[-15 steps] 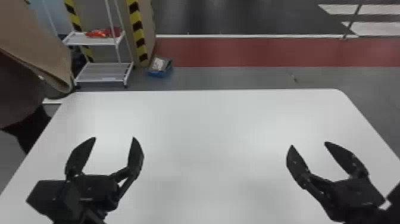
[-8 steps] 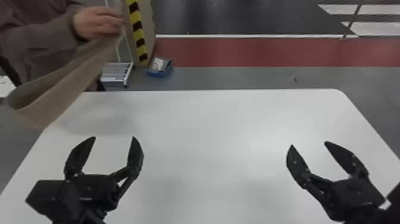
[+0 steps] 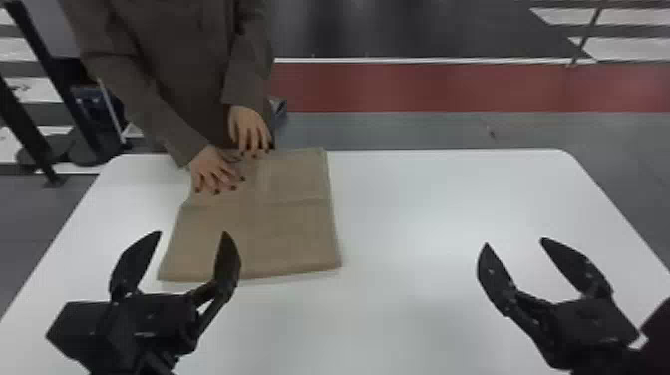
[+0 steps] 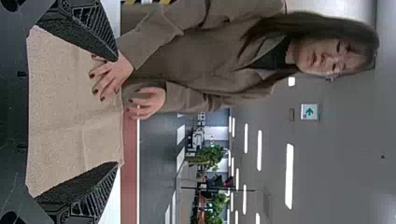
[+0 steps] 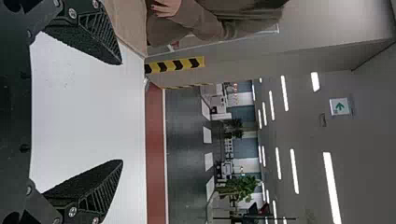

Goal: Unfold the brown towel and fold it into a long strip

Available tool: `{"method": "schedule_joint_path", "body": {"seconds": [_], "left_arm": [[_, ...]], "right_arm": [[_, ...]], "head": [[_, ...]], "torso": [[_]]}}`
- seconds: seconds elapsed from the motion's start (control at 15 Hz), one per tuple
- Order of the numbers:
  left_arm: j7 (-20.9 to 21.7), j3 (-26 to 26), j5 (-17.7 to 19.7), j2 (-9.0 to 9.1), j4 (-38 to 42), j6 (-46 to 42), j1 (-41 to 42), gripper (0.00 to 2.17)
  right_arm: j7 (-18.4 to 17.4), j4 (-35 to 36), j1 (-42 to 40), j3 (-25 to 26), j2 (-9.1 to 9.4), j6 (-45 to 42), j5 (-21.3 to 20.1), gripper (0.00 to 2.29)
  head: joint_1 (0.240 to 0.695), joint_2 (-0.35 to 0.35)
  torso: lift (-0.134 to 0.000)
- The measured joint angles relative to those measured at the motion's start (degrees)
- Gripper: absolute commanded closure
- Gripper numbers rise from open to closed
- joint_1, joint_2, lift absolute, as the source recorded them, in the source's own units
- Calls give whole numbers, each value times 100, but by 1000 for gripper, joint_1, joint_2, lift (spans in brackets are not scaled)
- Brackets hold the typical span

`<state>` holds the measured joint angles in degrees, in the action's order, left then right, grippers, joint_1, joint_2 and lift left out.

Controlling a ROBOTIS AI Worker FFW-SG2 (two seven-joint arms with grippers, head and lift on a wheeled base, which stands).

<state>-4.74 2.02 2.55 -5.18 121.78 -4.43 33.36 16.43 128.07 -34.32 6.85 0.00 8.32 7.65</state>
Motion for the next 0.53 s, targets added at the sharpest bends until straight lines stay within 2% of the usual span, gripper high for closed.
{"method": "schedule_joint_path", "body": {"seconds": [0.53], "left_arm": [[0,0,0,0,-40,0,-14,90]], "right_arm": [[0,-45,14,0,0,-10,7,144]], "head": [[695,9]], "torso": [[-123]]}}
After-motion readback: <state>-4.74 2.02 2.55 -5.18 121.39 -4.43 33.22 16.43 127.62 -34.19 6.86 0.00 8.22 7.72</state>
